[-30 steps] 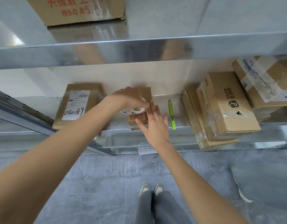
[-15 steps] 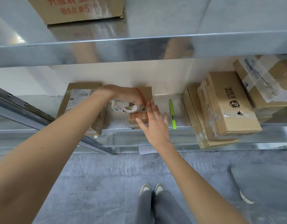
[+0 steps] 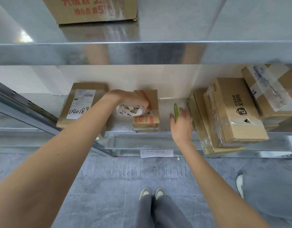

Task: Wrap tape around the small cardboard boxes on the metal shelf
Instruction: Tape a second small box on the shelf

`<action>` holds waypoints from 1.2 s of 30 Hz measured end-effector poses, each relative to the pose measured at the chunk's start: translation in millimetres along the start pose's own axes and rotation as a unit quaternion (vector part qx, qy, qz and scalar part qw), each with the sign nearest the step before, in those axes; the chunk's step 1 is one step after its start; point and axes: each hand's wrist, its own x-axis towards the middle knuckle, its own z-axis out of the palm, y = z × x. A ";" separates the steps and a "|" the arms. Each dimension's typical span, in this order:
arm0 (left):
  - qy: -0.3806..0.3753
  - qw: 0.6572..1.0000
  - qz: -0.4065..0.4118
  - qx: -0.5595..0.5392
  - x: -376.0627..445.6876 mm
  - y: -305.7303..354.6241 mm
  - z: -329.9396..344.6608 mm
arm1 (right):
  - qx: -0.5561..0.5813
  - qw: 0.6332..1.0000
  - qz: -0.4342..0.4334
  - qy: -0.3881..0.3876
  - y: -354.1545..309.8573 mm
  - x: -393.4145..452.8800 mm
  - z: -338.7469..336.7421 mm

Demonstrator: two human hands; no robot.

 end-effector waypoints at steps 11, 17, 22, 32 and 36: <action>0.003 1.000 0.016 -0.020 -15.2 7.7 -0.5 | -0.174 0.977 -0.037 -0.115 17.2 16.9 16.5; 0.008 0.998 0.002 -0.064 -18.5 6.8 0.8 | 0.148 0.987 -0.062 0.003 -13.0 -19.6 -44.6; 0.019 0.997 0.001 -0.075 -20.2 6.0 1.3 | 0.173 0.978 -0.070 -0.097 -43.1 -46.3 -62.2; 0.014 0.997 -0.001 -0.078 -20.1 3.9 -0.9 | 0.158 0.981 -0.048 -0.104 -60.7 -46.5 -50.4; 0.018 0.996 0.006 -0.082 -18.1 3.4 -0.9 | 0.153 0.982 -0.040 -0.107 -62.9 -46.6 -49.3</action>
